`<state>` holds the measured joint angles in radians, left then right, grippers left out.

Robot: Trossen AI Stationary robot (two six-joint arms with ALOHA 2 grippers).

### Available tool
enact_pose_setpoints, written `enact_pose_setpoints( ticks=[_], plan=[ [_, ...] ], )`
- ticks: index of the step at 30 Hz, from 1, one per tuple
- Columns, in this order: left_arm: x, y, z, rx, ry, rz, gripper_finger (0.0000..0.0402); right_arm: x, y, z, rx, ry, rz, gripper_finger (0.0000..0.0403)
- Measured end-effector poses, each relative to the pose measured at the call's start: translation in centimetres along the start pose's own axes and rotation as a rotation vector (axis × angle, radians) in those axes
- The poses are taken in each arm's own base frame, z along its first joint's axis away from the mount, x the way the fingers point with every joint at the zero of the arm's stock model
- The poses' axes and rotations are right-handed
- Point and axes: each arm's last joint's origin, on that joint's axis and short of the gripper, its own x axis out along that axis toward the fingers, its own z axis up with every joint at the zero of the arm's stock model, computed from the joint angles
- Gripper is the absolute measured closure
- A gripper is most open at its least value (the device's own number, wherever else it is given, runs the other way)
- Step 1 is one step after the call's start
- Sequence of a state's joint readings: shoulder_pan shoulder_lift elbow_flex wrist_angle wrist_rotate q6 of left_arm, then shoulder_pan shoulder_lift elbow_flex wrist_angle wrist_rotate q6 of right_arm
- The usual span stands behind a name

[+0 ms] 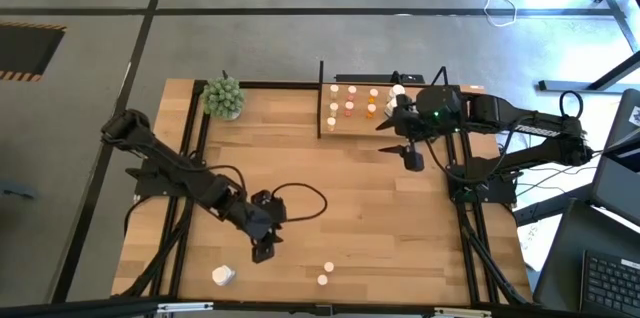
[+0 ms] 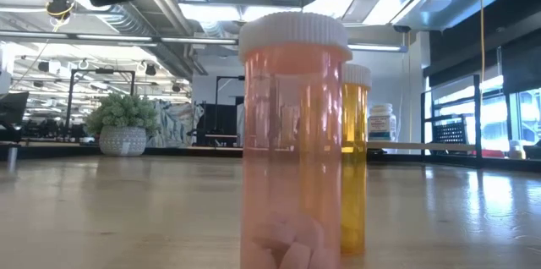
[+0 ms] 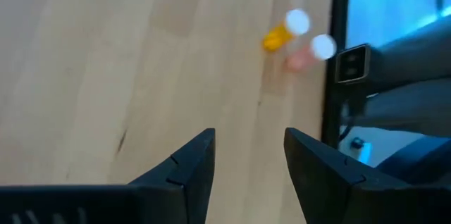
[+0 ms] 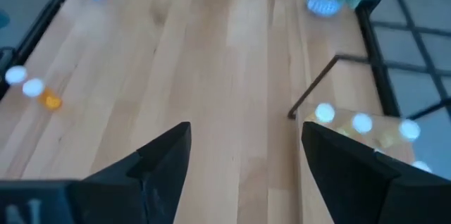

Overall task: Pick and place medicine bottles onto shelf by color
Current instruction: Put the orange pill bottle on the shelf aligned with the other orange pill bottles

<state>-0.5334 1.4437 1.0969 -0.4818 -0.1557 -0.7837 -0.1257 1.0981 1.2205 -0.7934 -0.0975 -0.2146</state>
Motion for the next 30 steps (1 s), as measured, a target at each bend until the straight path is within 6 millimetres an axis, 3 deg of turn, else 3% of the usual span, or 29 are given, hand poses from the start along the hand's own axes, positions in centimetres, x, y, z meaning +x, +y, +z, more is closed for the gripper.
enact_pose_setpoints(
  ticks=[10,15,18,22,30],
  plan=[
    [1.3,-0.9,-1.5,0.046,0.019,0.039,0.0237,0.0,-0.3,1.8,0.145,-0.185,-0.006,0.0130],
    [1.3,-1.1,-1.6,0.049,0.005,0.046,0.0237,0.3,0.0,2.0,0.201,-0.203,0.131,0.0130],
    [1.3,-1.0,-1.6,0.051,0.007,0.048,0.0237,0.8,1.0,2.1,0.114,-0.195,0.303,0.0130],
    [1.3,-1.0,-1.6,0.052,0.006,0.048,0.0237,1.4,3.1,2.1,-0.044,-0.177,0.400,0.0130],
    [1.3,-1.0,-1.6,0.052,0.005,0.050,0.0237,4.2,7.0,2.3,-0.149,-0.071,0.332,0.0130]
  ],
)
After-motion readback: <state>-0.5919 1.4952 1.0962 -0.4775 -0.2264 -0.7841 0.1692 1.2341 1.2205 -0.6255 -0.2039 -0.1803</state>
